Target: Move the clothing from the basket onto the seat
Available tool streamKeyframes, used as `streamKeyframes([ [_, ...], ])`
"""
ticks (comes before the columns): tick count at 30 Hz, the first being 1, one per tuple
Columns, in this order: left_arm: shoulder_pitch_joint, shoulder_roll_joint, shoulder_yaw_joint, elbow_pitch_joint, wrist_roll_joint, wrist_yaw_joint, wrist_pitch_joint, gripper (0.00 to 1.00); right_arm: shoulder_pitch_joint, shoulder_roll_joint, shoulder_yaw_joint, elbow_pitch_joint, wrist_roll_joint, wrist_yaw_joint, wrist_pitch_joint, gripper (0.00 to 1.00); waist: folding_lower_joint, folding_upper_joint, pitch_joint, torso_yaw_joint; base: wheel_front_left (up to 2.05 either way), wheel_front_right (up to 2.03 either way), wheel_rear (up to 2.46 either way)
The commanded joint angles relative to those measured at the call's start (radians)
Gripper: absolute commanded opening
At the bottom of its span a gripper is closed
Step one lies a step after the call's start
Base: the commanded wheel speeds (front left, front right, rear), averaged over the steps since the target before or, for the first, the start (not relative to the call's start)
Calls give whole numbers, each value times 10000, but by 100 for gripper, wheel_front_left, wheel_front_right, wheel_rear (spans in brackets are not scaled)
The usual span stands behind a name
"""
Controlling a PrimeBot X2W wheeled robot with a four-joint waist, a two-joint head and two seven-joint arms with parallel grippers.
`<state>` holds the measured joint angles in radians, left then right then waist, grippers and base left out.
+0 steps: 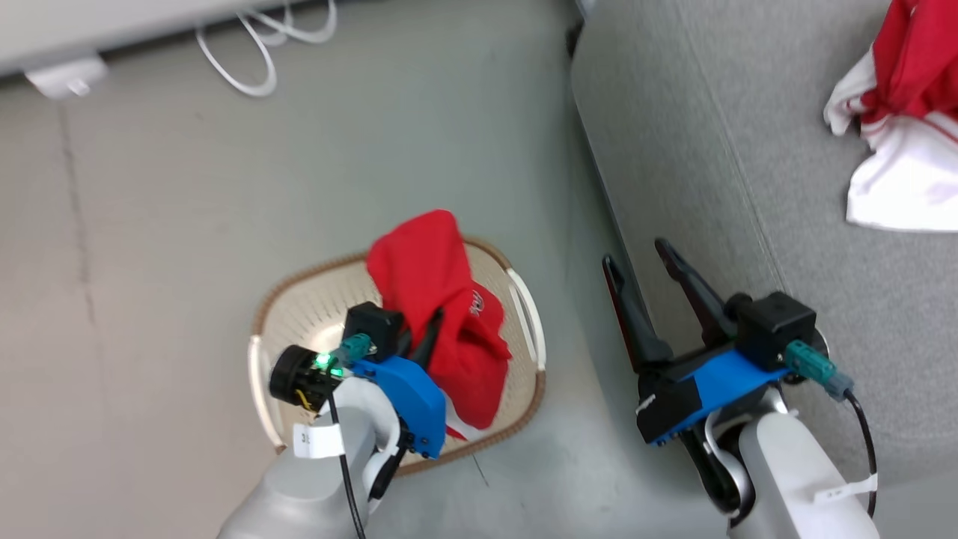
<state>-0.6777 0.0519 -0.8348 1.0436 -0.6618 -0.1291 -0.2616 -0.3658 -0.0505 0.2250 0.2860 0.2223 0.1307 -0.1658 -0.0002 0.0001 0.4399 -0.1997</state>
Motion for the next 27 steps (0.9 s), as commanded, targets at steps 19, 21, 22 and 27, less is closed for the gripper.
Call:
streamKeyframes([
  [19, -258, -18, -1686, -2632, -1069, -17, -49, 0, 2040, -121, 112, -277, 224, 3, 1093, 100, 2, -1, -4128, 1705, 0, 0, 0],
  [21, -466, -15, -1796, -2852, -1233, -17, -47, 0, 2120, -139, 153, -320, 245, 3, 1160, 100, 2, -1, -4261, 1747, 0, 0, 0],
  [22, -604, -11, -1844, -2926, -1301, -17, -49, 0, 2154, -146, 168, -333, 252, 3, 1200, 100, 2, -1, -4312, 1766, 0, 0, 0],
  [27, -1248, -11, -2304, -3201, -1722, -16, -49, 0, 2225, -149, 222, -450, 241, 3, 1277, 100, 2, -1, -4412, 1855, 0, 0, 0],
])
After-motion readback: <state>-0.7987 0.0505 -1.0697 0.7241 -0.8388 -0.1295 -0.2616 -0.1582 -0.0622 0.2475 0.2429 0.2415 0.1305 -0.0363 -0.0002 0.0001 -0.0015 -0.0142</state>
